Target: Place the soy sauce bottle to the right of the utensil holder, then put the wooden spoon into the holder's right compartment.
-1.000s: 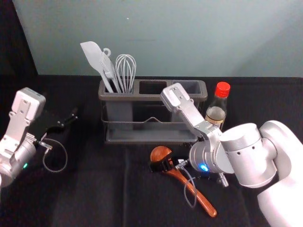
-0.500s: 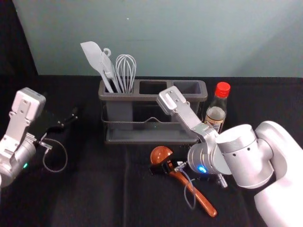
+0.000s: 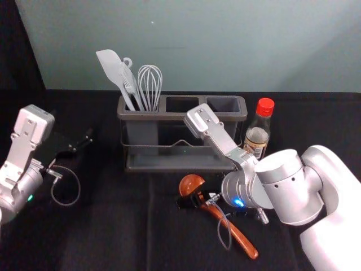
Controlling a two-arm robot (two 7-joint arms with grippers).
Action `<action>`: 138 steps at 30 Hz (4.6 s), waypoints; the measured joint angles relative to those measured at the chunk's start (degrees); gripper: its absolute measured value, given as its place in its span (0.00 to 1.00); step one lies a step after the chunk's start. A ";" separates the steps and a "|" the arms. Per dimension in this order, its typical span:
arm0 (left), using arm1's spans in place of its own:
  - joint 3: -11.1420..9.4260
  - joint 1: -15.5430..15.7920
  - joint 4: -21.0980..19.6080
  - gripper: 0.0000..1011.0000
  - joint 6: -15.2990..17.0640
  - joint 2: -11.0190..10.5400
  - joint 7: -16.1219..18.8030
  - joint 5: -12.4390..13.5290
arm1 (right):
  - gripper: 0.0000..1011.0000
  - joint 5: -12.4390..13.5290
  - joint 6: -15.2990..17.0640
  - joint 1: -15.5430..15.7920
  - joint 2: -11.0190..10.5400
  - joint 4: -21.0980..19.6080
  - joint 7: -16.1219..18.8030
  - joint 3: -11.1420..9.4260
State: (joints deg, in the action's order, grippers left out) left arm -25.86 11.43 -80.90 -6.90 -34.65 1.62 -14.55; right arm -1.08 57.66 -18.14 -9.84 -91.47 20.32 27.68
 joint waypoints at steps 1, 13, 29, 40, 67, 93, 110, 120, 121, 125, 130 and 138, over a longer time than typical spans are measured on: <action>0.00 0.00 0.00 0.99 0.00 0.00 0.00 0.00 | 0.99 -0.09 -0.05 0.01 0.03 0.03 0.05 0.00; 0.00 0.00 0.00 0.99 0.00 0.00 0.00 0.00 | 0.99 -1.45 -0.45 0.31 0.64 0.33 0.95 -0.37; 0.00 0.00 0.00 0.99 0.00 0.00 0.00 0.00 | 0.83 -3.30 -0.77 1.51 1.37 -0.64 1.39 -1.61; 0.00 0.00 0.00 0.99 0.00 0.00 0.00 0.00 | 0.83 -2.04 -0.84 6.77 -0.42 -12.23 3.43 -6.64; 0.00 0.00 0.00 0.99 0.00 0.00 0.00 0.00 | 0.83 6.08 -40.00 28.74 -2.31 -28.81 1.00 -21.25; 0.00 0.00 0.00 0.99 0.00 0.00 0.00 0.00 | 0.83 7.25 -51.43 31.93 -2.30 -26.47 -1.13 -21.85; 0.00 0.00 0.00 0.99 0.00 0.00 0.00 0.00 | 0.83 7.82 -51.12 27.99 -3.15 -25.00 -0.94 -21.01; 0.00 0.00 0.00 0.99 0.00 0.00 0.00 0.00 | 0.83 11.08 -51.25 15.25 -3.56 -18.27 2.00 -19.29; 0.01 0.00 0.00 0.99 0.00 0.00 0.00 0.00 | 0.83 11.87 -51.26 12.91 -3.44 -16.74 2.66 -18.93; 0.00 0.00 0.00 0.99 0.00 0.00 0.00 0.00 | 0.83 13.28 -51.27 7.75 -3.18 -12.95 4.06 -17.94; 0.00 0.00 0.00 0.99 0.00 0.00 0.00 0.00 | 0.83 14.11 -52.06 1.90 -2.94 -8.14 4.95 -16.36; 0.00 0.00 0.00 0.99 0.00 0.00 0.00 0.00 | 0.83 14.16 -54.34 -4.01 -2.86 -2.31 5.87 -13.80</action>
State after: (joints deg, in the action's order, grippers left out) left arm -25.86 11.43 -80.90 -6.91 -34.65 1.62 -14.55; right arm 13.08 3.32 -22.15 -12.70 -93.78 26.19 13.89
